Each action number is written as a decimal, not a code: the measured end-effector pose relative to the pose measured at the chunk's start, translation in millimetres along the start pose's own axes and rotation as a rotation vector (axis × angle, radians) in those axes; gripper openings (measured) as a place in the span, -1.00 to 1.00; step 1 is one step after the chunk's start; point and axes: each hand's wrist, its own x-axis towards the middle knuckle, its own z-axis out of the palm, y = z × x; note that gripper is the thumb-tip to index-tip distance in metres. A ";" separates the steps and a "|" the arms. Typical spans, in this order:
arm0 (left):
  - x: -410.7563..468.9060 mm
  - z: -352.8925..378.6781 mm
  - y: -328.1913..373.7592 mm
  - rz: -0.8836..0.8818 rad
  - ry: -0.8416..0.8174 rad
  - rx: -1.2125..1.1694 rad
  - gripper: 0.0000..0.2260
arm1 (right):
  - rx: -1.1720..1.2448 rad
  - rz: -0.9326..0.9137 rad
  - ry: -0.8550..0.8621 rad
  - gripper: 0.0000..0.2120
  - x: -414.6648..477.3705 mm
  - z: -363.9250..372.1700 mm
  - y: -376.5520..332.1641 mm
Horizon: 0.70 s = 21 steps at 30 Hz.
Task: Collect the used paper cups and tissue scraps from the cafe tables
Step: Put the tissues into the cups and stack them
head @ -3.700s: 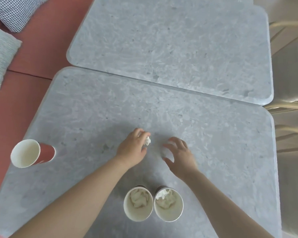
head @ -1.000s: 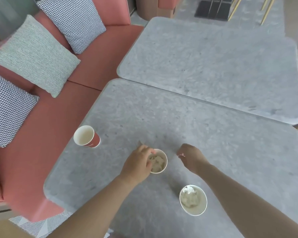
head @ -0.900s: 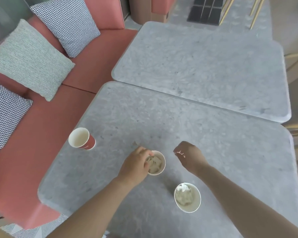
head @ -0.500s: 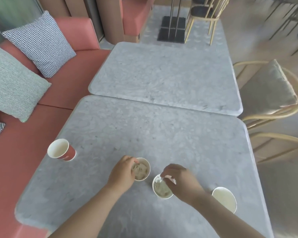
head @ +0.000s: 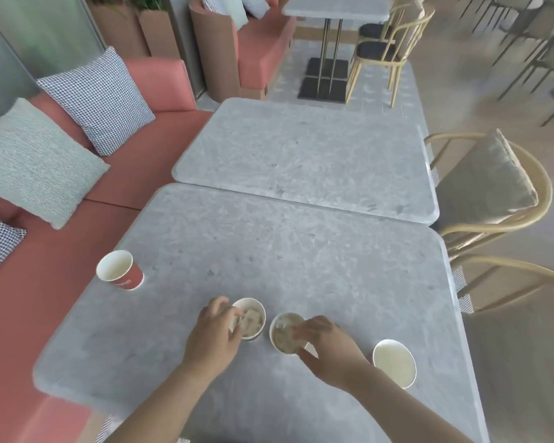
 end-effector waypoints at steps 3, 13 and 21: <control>-12.5 3.7 6.7 0.052 -0.024 0.023 -0.82 | -0.033 0.001 -0.041 -0.66 4.2 1.8 2.3; -24.1 4.4 45.8 0.253 0.014 0.329 -0.76 | -0.003 0.040 0.081 -0.83 -27.7 -16.1 17.0; -22.3 31.6 126.2 0.348 -0.019 0.003 -0.92 | 0.028 0.068 0.426 -0.90 -95.6 -65.7 36.1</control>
